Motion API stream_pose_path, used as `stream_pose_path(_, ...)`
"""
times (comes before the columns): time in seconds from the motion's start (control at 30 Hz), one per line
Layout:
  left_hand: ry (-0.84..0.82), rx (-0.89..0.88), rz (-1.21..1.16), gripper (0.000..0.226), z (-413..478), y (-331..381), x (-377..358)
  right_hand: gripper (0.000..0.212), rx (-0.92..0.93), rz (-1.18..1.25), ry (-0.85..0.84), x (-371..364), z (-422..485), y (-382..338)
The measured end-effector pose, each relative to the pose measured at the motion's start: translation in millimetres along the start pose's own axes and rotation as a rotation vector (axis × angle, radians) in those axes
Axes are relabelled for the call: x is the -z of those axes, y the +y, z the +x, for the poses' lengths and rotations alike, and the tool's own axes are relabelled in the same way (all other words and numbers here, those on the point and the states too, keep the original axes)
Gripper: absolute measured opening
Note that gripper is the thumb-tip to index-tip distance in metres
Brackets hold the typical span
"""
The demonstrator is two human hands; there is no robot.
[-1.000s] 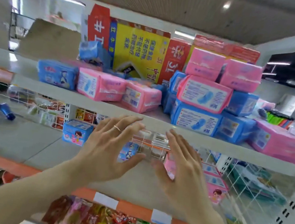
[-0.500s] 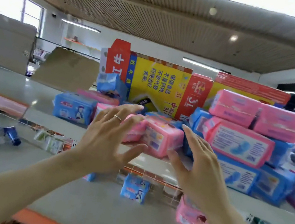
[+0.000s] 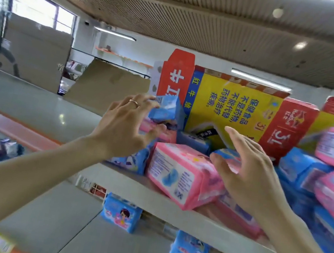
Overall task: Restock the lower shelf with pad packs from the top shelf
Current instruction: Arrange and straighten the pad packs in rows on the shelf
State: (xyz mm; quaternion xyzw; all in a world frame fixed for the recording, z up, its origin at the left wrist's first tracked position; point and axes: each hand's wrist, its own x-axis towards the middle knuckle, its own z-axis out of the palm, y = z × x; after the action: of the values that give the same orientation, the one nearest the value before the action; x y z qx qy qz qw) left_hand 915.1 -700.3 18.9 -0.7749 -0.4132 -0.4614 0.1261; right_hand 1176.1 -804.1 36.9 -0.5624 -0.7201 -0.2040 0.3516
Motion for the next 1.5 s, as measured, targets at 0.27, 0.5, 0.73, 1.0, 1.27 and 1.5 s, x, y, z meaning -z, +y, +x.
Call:
stream_pose_path(0.27,-0.395,0.021,0.054,0.091,110,-41,-41,0.061,-0.08,0.026,0.096,-5,2,4)
stream_pose_path(0.5,-0.259,0.043,0.078,0.081,124,-41,-79,0.056,-0.084,0.036,0.244,14,-58,21)
stream_pose_path(0.73,0.047,0.205,-0.641,0.065,85,17,-5,0.054,-0.133,0.128,0.321,27,-98,32)
stream_pose_path(1.0,-0.057,0.252,-1.142,0.002,-50,147,62,0.077,-0.059,0.368,0.191,49,-151,12)
stream_pose_path(1.27,-0.425,0.386,-1.154,0.07,-155,199,52,0.091,-0.2,1.085,-0.056,104,-253,24)
stream_pose_path(1.5,-0.706,0.226,-0.88,0.078,-213,269,37,0.095,-0.236,0.945,-0.524,123,-299,19)
